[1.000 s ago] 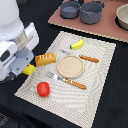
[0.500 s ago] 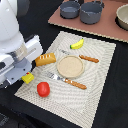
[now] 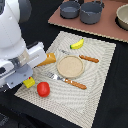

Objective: Interact with the objects in diverse but meaningful ways.

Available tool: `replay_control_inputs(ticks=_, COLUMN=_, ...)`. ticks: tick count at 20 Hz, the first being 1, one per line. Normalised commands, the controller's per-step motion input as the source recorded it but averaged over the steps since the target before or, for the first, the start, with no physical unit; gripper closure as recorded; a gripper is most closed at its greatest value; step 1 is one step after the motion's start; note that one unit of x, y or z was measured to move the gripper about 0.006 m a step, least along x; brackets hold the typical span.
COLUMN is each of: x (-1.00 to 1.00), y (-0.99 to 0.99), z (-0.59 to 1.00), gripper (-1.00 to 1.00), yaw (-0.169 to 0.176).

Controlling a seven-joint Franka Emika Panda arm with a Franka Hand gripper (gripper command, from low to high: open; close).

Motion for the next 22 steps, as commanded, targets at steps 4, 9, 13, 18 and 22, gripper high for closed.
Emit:
replay_control_inputs(ticks=4, x=0.11, y=-0.01, z=-0.02, gripper=-1.00, yaw=0.009)
replay_control_inputs(ticks=9, x=0.21, y=0.09, z=0.65, gripper=-1.00, yaw=0.043)
replay_control_inputs(ticks=13, x=0.36, y=0.20, z=0.82, gripper=-1.00, yaw=0.039)
replay_control_inputs(ticks=18, x=0.60, y=0.31, z=0.93, gripper=-1.00, yaw=0.046)
replay_control_inputs(ticks=22, x=0.83, y=0.01, z=0.67, gripper=-1.00, yaw=0.003)
